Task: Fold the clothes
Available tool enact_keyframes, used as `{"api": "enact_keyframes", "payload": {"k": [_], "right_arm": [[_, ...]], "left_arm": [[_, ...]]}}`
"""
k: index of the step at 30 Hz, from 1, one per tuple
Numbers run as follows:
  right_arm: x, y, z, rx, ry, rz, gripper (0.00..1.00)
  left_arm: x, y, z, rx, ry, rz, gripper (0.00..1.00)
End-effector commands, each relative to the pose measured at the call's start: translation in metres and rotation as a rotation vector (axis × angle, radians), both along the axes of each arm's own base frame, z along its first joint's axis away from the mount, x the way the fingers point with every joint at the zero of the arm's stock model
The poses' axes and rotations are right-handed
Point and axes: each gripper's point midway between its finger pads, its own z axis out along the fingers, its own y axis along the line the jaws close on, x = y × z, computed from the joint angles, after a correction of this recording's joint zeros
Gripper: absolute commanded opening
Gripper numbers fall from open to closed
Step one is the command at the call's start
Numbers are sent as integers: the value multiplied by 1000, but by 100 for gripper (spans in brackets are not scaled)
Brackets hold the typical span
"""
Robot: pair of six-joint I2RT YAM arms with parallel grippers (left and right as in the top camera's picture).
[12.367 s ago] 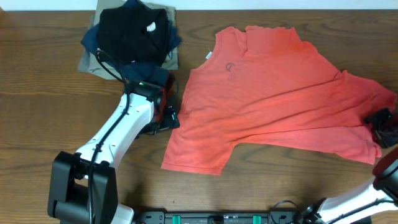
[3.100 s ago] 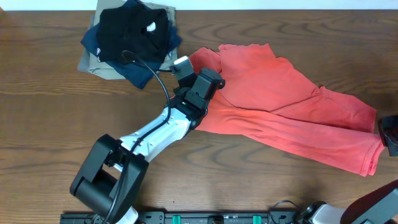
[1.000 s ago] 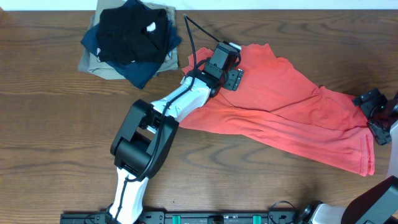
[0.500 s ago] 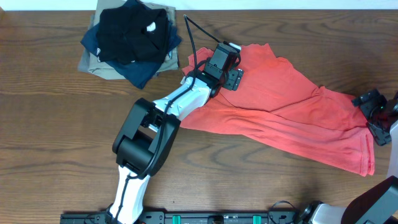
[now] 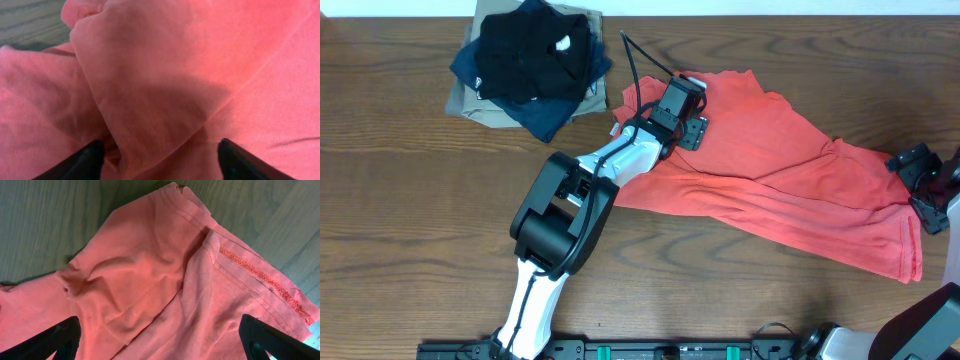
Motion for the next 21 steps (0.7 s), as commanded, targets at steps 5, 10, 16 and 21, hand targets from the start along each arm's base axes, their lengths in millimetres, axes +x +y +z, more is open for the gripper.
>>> {"api": "enact_keyframes", "payload": {"k": [5,10,16,21], "right_arm": [[5,2,1,-5,0,29,99],[5,1,2,-7,-2,29,97],[9,-1,3,-18,-18,32,97],[11,-3,5,-26,-27,32,97]], "left_arm": [[6,0,1,-3,-15,2,53],[6,0,3,-5,-18,2,19],[5,1,29,-16,-39,4,6],[3,5,55,-27,-56,7,6]]}}
